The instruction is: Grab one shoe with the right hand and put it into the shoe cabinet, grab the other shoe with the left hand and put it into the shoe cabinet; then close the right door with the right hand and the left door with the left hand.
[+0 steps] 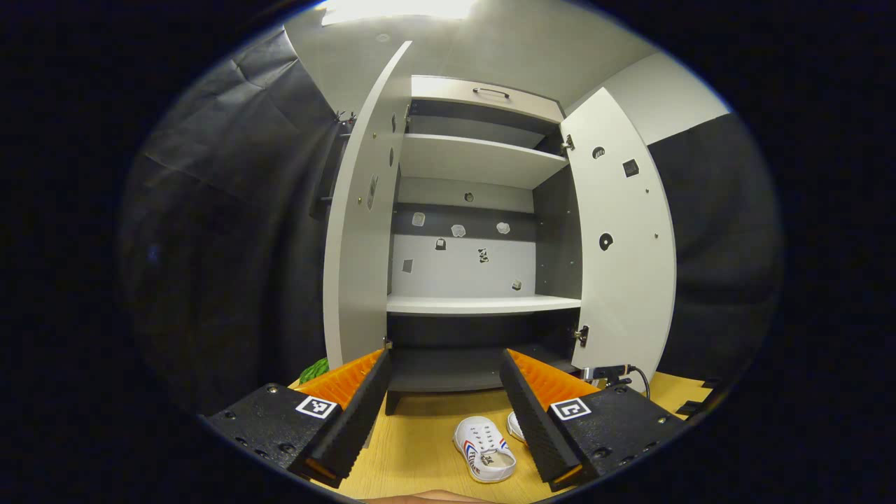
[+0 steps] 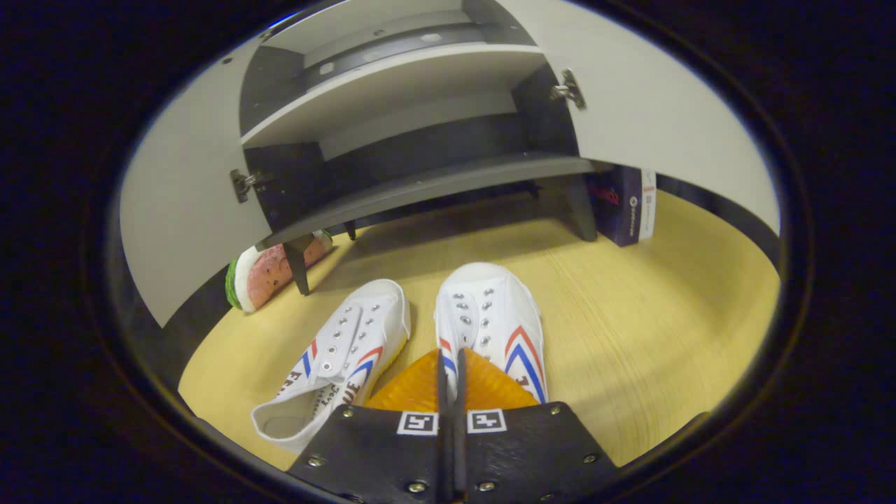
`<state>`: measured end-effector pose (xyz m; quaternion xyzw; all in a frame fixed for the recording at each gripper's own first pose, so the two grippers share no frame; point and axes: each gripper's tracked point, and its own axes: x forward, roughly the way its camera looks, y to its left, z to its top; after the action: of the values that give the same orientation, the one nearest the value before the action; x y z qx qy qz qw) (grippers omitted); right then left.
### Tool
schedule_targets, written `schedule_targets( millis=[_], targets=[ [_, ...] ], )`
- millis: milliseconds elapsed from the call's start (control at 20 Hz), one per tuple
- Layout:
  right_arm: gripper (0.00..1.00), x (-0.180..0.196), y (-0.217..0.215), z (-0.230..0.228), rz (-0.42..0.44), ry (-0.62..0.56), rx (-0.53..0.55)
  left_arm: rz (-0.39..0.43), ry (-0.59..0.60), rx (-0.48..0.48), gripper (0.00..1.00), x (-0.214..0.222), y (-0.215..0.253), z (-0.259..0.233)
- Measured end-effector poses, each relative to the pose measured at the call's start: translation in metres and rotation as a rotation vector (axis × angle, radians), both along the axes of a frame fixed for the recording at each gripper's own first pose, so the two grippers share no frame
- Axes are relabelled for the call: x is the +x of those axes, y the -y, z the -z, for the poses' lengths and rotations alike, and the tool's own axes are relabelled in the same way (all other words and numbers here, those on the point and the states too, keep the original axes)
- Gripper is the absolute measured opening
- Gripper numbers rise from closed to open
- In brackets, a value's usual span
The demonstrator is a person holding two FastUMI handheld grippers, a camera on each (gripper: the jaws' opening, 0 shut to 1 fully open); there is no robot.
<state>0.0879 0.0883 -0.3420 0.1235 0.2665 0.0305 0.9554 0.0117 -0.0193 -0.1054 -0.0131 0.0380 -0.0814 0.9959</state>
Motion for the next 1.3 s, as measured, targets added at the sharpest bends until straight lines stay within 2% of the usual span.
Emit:
schedule_targets(
  millis=[100, 150, 200, 300, 450, 600, 800, 850, 900, 950, 1000, 1050, 1300],
  targets=[
    [0.01, -0.006, 0.001, -0.005, -0.038, 0.018, -0.004, 0.002, -0.014, 0.009, 0.95, 0.001, -0.001, 0.004],
    [0.05, -0.013, -0.003, -0.009, -0.047, 0.033, 0.021, 0.004, -0.016, 0.013, 0.95, 0.001, -0.002, 0.006],
    [0.01, -0.019, -0.005, -0.015, -0.055, 0.045, 0.059, 0.005, -0.012, 0.019, 0.95, 0.002, -0.004, 0.006],
    [0.0, -0.028, -0.006, -0.03, -0.063, 0.072, 0.109, -0.011, -0.009, 0.022, 0.95, 0.007, -0.008, 0.006],
    [0.0, -0.039, 0.0, -0.065, -0.06, 0.144, 0.114, -0.014, 0.007, 0.031, 0.95, 0.015, -0.003, -0.001],
    [0.0, -0.045, 0.015, -0.11, -0.052, 0.211, 0.084, -0.026, 0.035, 0.04, 0.95, 0.03, 0.008, -0.016],
    [0.0, -0.048, 0.033, -0.181, -0.054, 0.305, 0.047, -0.003, 0.065, 0.046, 0.95, 0.051, 0.037, -0.041],
    [0.0, -0.049, 0.037, -0.199, -0.053, 0.322, 0.03, 0.013, 0.063, 0.041, 0.99, 0.056, 0.046, -0.045],
    [0.01, -0.05, 0.043, -0.219, -0.051, 0.343, 0.013, 0.032, 0.062, 0.04, 0.91, 0.059, 0.055, -0.048],
    [0.0, -0.049, 0.046, -0.237, -0.053, 0.365, -0.001, 0.046, 0.062, 0.038, 0.95, 0.064, 0.061, -0.05],
    [0.01, -0.049, 0.051, -0.257, -0.055, 0.384, -0.009, 0.054, 0.065, 0.027, 0.92, 0.069, 0.066, -0.055],
    [0.01, -0.048, 0.055, -0.275, -0.059, 0.401, -0.017, 0.062, 0.064, 0.019, 0.95, 0.073, 0.071, -0.058],
    [0.0, -0.029, 0.082, -0.364, -0.018, 0.463, -0.025, 0.126, 0.03, -0.016, 0.96, 0.092, 0.075, -0.053]
  ],
)
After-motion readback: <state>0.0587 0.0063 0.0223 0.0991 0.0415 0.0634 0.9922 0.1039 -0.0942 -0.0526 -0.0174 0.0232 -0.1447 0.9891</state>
